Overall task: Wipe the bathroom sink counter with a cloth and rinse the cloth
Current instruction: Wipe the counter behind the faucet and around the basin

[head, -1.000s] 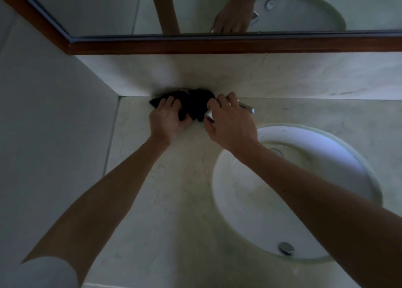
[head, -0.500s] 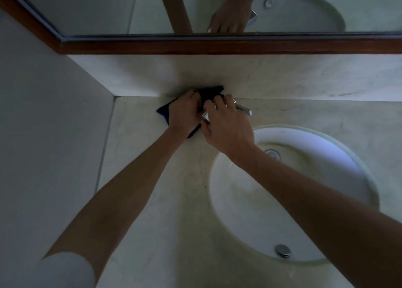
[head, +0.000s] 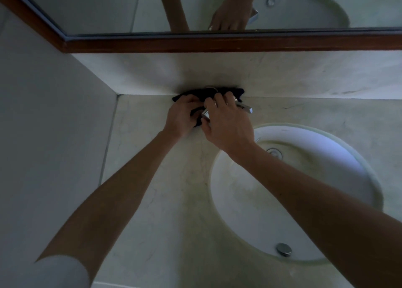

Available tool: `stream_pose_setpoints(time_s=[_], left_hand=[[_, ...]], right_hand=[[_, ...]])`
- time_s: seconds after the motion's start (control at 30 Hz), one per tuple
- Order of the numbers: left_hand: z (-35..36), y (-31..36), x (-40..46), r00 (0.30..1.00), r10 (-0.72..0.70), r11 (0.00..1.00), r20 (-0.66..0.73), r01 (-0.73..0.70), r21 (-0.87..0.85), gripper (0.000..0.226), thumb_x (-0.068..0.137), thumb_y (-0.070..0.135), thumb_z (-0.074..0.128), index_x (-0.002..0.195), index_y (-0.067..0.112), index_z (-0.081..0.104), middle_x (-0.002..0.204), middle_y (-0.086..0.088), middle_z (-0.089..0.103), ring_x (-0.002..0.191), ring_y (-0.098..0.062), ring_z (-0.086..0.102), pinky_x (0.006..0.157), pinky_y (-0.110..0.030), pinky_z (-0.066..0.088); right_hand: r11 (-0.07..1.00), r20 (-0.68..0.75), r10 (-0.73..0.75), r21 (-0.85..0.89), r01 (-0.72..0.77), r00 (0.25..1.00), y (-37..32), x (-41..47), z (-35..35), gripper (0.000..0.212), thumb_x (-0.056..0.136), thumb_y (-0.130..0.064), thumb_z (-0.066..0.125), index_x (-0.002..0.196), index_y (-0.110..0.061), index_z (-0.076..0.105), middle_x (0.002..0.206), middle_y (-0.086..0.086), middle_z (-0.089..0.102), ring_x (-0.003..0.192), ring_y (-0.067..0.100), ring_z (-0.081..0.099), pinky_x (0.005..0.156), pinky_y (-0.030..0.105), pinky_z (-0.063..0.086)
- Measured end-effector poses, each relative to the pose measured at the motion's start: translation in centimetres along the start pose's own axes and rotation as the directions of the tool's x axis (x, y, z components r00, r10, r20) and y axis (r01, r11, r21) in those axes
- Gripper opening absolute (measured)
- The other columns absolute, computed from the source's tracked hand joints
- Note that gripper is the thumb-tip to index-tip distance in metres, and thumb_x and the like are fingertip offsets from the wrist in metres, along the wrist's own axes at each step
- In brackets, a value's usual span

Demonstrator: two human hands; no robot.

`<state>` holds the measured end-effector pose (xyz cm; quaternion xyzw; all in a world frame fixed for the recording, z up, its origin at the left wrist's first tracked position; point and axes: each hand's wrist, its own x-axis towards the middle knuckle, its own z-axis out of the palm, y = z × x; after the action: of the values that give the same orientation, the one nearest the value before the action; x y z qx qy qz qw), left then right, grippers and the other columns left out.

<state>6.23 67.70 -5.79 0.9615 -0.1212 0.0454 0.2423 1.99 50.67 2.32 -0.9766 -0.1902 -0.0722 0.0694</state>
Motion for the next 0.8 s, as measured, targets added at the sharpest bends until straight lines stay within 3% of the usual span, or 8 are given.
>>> stream_pose_setpoints(time_s=[0.2,0.27,0.37,0.47,0.53,0.6,0.7,0.8], left_hand=[[-1.5,0.4,1.0,0.993,0.103,0.994,0.063,-0.100,-0.051,0.034,0.079,0.023,0.048,0.088,0.007,0.076,0.089,-0.011,0.074,0.080,-0.031,0.068,0.066,-0.024,0.042],[-1.6,0.5,0.0,0.999,0.017,0.998,0.030,-0.015,-0.054,0.032,0.082,0.024,0.051,0.100,0.011,0.075,0.099,-0.007,0.073,0.090,-0.026,0.067,0.069,-0.026,0.047],[-0.5,0.6,-3.8,0.968,-0.189,0.982,-0.166,0.185,-0.041,0.027,0.089,0.017,0.060,0.114,0.012,0.069,0.116,-0.008,0.065,0.104,-0.024,0.061,0.085,-0.037,0.054],[1.1,3.0,-7.3,0.896,-0.286,0.956,-0.339,0.292,-0.036,0.023,0.087,0.016,0.063,0.110,0.011,0.064,0.110,-0.008,0.060,0.094,-0.026,0.058,0.077,-0.044,0.051],[2.5,4.7,-8.6,0.870,-0.359,0.930,-0.338,0.362,-0.054,0.030,0.084,0.018,0.066,0.113,0.012,0.060,0.116,-0.008,0.057,0.099,-0.026,0.055,0.083,-0.043,0.048],[3.5,5.9,-9.1,0.871,-0.404,0.912,-0.279,0.408,-0.048,0.041,0.082,0.024,0.066,0.121,0.012,0.058,0.129,-0.010,0.053,0.114,-0.029,0.050,0.093,-0.042,0.040],[4.9,6.5,-9.5,0.904,-0.378,0.918,-0.198,0.394,0.048,0.053,0.082,0.031,0.065,0.131,0.014,0.056,0.145,-0.014,0.045,0.134,-0.032,0.041,0.107,-0.046,0.033],[4.8,6.4,-9.2,0.900,-0.405,0.905,-0.162,0.420,0.073,0.059,0.082,0.034,0.061,0.137,0.016,0.051,0.154,-0.015,0.038,0.140,-0.031,0.036,0.111,-0.046,0.032]], right_hand=[[1.000,0.001,-0.010,-0.014,0.010,1.000,0.2,0.1,0.2,0.035,0.092,-0.039,0.054,0.116,-0.014,0.058,0.114,0.007,0.059,0.117,0.028,0.051,0.061,0.032,0.033],[0.998,0.009,-0.008,0.059,0.007,1.000,0.3,0.2,0.2,0.041,0.090,-0.044,0.054,0.117,-0.014,0.058,0.115,0.006,0.060,0.118,0.029,0.049,0.063,0.033,0.040],[0.966,0.006,0.059,0.252,-0.059,0.998,0.2,0.4,-0.4,0.054,0.086,-0.059,0.049,0.117,-0.016,0.063,0.112,0.002,0.066,0.112,0.027,0.053,0.074,0.037,0.049],[0.748,0.008,0.214,0.642,-0.169,0.977,0.8,0.4,-1.8,0.044,0.090,-0.053,0.054,0.111,-0.019,0.070,0.104,-0.004,0.071,0.098,0.014,0.063,0.082,0.032,0.052],[0.489,0.033,0.353,0.845,-0.215,0.935,2.6,0.7,-3.0,0.025,0.094,-0.038,0.059,0.100,-0.018,0.073,0.094,-0.007,0.073,0.085,0.002,0.065,0.076,0.022,0.052],[0.378,0.002,0.481,0.901,-0.210,0.877,5.8,0.9,-3.3,0.018,0.095,-0.026,0.059,0.099,-0.017,0.073,0.092,-0.008,0.074,0.082,-0.001,0.066,0.074,0.018,0.052],[0.533,-0.119,0.563,0.808,-0.250,0.818,10.9,0.6,-1.2,0.025,0.091,-0.017,0.053,0.105,-0.015,0.074,0.100,-0.007,0.073,0.086,0.003,0.066,0.076,0.027,0.057],[0.773,-0.113,0.337,0.600,-0.206,0.935,13.0,-0.2,2.5,0.030,0.093,-0.023,0.058,0.120,-0.018,0.069,0.118,0.001,0.068,0.095,0.016,0.065,0.078,0.040,0.058]])
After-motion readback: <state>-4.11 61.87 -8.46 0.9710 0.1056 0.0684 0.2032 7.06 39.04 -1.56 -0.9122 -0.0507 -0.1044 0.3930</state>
